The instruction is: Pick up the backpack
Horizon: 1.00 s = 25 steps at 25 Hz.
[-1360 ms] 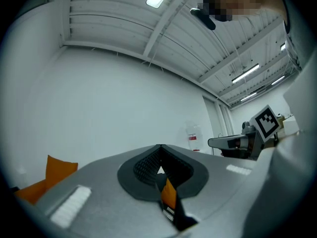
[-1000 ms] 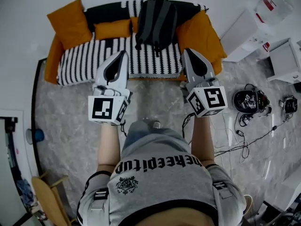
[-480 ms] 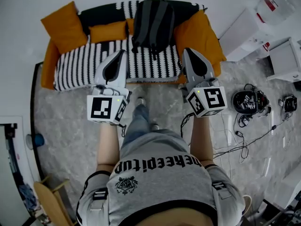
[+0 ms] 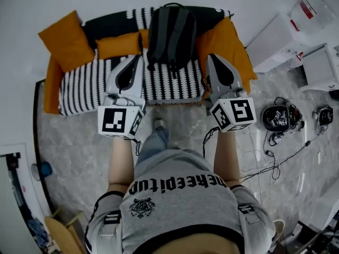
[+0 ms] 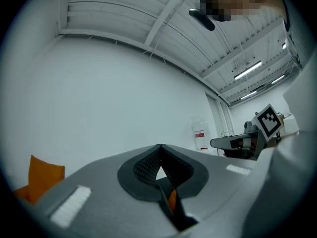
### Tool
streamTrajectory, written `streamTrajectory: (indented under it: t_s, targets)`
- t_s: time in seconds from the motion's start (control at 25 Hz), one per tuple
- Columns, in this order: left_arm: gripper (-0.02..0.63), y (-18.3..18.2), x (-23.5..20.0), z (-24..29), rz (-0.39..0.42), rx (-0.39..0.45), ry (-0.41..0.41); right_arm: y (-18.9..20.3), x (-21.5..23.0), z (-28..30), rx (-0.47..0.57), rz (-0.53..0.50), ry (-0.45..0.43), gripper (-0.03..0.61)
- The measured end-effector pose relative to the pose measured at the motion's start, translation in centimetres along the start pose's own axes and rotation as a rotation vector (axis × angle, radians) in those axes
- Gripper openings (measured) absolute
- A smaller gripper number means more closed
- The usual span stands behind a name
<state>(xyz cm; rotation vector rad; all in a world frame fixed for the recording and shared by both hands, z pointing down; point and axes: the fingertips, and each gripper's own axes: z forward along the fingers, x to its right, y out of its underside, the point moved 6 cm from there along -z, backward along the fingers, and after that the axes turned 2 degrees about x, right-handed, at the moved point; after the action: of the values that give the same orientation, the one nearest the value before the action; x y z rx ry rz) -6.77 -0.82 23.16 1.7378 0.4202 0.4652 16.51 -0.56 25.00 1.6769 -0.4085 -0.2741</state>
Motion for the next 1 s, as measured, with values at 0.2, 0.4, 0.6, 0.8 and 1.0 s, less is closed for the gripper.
streamTrajectory:
  t_s: [0.2,0.4,0.6,0.8,1.0]
  targets:
    - [0.02,0.6,-3.3,3.5,-0.005,0.0,0.035,0.4,0.7,4.1,-0.004,0.001,0.03,0.003]
    - [0.02,1.4,-6.9,7.0,-0.017,0.0,0.069,0.8,1.1,8.3,-0.004,0.0,0.061,0.003]
    - [0.02,2.4,-9.7,9.9,-0.024,0.002,0.105,1.6,1.5,11.6,-0.01,-0.005,0.095,0.003]
    - [0.02,3.6,-11.9,12.0,-0.036,-0.004,0.138,2.5,1.7,14.1,-0.025,0.002,0.122,0.003]
    - [0.02,5.4,-12.8,13.6,-0.061,-0.031,0.159,3.8,2.2,15.7,-0.063,0.01,0.132,0.003]
